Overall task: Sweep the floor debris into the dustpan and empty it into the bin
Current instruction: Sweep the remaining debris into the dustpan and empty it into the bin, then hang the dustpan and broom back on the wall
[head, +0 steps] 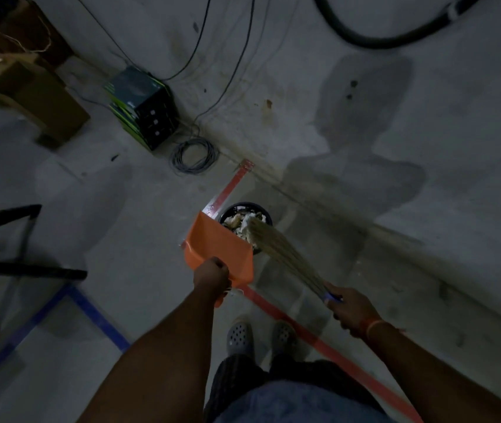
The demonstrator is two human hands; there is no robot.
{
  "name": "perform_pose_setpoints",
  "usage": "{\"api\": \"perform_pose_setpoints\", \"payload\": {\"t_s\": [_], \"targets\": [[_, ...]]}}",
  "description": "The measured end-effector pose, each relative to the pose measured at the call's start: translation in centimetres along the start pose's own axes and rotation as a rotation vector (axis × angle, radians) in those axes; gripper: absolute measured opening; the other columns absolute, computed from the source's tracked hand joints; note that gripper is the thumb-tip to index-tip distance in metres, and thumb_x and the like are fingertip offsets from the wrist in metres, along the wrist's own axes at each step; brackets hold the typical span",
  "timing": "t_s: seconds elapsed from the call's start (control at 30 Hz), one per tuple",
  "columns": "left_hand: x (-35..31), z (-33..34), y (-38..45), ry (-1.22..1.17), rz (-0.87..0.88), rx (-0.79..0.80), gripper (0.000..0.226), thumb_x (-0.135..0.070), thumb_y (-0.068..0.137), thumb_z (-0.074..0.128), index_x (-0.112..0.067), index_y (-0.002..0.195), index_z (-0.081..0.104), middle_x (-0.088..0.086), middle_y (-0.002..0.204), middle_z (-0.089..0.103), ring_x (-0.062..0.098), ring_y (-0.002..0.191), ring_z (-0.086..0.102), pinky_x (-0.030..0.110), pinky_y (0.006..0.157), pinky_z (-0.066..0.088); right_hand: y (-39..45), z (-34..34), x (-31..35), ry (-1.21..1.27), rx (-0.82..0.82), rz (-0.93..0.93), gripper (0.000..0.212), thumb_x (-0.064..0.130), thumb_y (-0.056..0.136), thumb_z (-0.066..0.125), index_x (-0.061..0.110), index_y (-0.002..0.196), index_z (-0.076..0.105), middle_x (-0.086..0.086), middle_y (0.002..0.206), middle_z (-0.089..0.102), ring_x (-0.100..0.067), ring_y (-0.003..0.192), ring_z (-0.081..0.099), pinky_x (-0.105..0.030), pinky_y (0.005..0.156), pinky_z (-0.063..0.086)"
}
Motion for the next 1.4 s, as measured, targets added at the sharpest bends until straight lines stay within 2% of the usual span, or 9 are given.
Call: {"api": "perform_pose_setpoints", "payload": {"t_s": [0.1,0.2,0.27,0.4,0.67,0.9,1.2,1.3,1.4], "targets": [[-0.4,0.4,-1.3,0.007,0.029,0.008,0.016,-0.012,0.101,0.051,-0.007,0.094,0.064,0.017,0.076,0.073,0.028,0.063,0.073,0.040,0.055,0.061,-0.4,-1.1,0.1,-0.001,0.000,0.009,0.051,0.029,0.096,0.057,0.027,0.144,0.043,0.018,0.077,0.045,0.004,0.058,0.035,-0.010,0.050,0.028],[-0.6,0.1,-2.3,0.021,0.025,0.009,0.016,-0.012,0.102,0.050,-0.008,0.095,0.064,0.018,0.077,0.073,0.026,0.058,0.070,0.031,0.046,0.053,-1.1,-2.2,0.7,0.035,-0.011,0.002,0.050,0.026,0.096,0.057,0.027,0.144,0.044,0.016,0.071,0.047,-0.002,0.052,0.043,-0.011,0.043,0.032],[-0.8,-0.3,-3.0,0.016,0.039,0.005,0.016,-0.013,0.102,0.051,-0.009,0.095,0.064,0.018,0.080,0.073,0.025,0.059,0.069,0.029,0.045,0.051,-1.6,-2.8,0.8,0.053,-0.021,0.002,0.049,0.026,0.096,0.056,0.029,0.143,0.044,0.006,0.068,0.055,-0.010,0.047,0.047,-0.014,0.037,0.034],[0.4,-0.9,-3.9,-0.016,0.058,-0.009,0.016,-0.013,0.102,0.052,-0.008,0.093,0.064,0.021,0.078,0.074,0.025,0.054,0.065,0.030,0.046,0.051,-2.8,-3.0,-0.6,0.113,-0.017,0.031,0.050,0.032,0.095,0.056,0.036,0.143,0.042,-0.007,0.070,0.061,-0.016,0.046,0.047,-0.019,0.040,0.035],[5.3,-0.1,-6.8,-0.210,0.002,0.006,0.015,-0.015,0.103,0.055,-0.003,0.099,0.062,0.024,0.081,0.072,0.027,0.055,0.061,0.029,0.048,0.046,-5.4,-1.5,-3.4,0.218,-0.044,0.047,0.050,0.037,0.094,0.058,0.038,0.142,0.044,-0.010,0.069,0.062,-0.020,0.050,0.047,-0.024,0.044,0.035],[5.6,-0.6,-9.3,-0.289,0.113,0.030,0.012,-0.019,0.102,0.058,-0.010,0.096,0.063,0.021,0.082,0.074,0.026,0.054,0.059,0.030,0.047,0.045,-8.0,-0.9,-3.3,0.272,-0.078,-0.033,0.051,0.040,0.094,0.058,0.033,0.143,0.044,-0.010,0.065,0.064,-0.020,0.049,0.053,-0.025,0.044,0.039],[6.4,-3.4,-11.7,-0.305,0.266,0.103,0.014,-0.021,0.102,0.060,-0.008,0.101,0.064,0.019,0.081,0.075,0.023,0.051,0.056,0.032,0.047,0.044,-12.8,-0.1,-1.6,0.379,-0.205,-0.165,0.051,0.043,0.094,0.058,0.039,0.142,0.042,-0.016,0.072,0.066,-0.019,0.047,0.055,-0.027,0.044,0.043],[6.5,-5.1,-13.4,-0.281,0.338,0.132,0.011,-0.019,0.102,0.060,-0.011,0.101,0.066,0.016,0.081,0.075,0.024,0.054,0.059,0.033,0.049,0.046,-15.6,0.9,-0.2,0.431,-0.242,-0.223,0.050,0.035,0.097,0.056,0.040,0.142,0.037,-0.011,0.076,0.067,-0.020,0.049,0.056,-0.030,0.045,0.045],[7.6,-6.8,-15.3,-0.253,0.389,0.158,0.009,-0.019,0.102,0.061,-0.015,0.100,0.068,0.014,0.078,0.075,0.024,0.055,0.059,0.033,0.049,0.046,-19.1,2.5,1.1,0.463,-0.293,-0.262,0.044,0.031,0.098,0.055,0.048,0.136,0.040,0.000,0.092,0.071,-0.019,0.051,0.057,-0.032,0.048,0.048]]}}
Point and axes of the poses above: each hand's wrist, its own y-axis towards the middle knuckle, its own z-axis out of the palm, x = y × z, the point moved 9 cm from there along y, towards the middle knuckle
